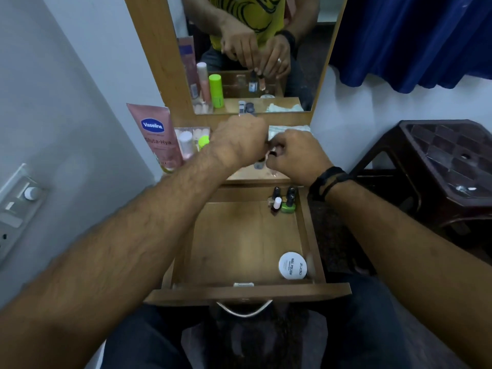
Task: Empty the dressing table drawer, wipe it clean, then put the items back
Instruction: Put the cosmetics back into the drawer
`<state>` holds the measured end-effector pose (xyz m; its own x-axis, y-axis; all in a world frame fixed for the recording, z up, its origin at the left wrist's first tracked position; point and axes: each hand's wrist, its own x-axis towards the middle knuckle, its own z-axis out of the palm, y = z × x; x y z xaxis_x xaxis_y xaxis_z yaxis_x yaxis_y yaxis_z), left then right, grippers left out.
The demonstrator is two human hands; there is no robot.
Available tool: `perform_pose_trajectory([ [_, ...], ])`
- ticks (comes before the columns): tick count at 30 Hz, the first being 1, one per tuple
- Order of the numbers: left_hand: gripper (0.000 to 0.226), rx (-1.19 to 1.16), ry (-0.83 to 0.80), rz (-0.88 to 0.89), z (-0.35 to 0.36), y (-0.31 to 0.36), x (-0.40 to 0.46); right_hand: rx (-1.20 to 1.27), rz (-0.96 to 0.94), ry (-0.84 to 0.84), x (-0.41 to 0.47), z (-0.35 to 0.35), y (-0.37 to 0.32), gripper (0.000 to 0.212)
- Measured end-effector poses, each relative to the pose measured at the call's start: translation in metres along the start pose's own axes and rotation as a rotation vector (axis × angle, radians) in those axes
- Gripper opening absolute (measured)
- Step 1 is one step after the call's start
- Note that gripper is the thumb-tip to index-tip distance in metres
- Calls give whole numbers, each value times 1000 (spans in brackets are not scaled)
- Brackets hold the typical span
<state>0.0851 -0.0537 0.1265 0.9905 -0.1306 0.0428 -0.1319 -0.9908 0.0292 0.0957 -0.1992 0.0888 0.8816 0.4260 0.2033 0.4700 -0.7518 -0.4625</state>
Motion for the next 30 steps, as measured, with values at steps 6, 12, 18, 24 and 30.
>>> perform_pose_trajectory([
  [6,23,-107,-125,100,47,35,-32,-139,84,-201,-45,5,36,16],
  [12,22,-213,-186,112,105,48,-50,-247,66,-304,-61,34,61,15],
  [18,22,-296,-178,33,136,54,-56,-379,41,-287,-73,49,68,17],
  [24,21,-371,-107,-47,147,63,-57,-431,102,-246,-80,55,68,20],
  [30,15,-448,-104,-93,147,69,-55,-444,121,-224,-82,58,71,22],
])
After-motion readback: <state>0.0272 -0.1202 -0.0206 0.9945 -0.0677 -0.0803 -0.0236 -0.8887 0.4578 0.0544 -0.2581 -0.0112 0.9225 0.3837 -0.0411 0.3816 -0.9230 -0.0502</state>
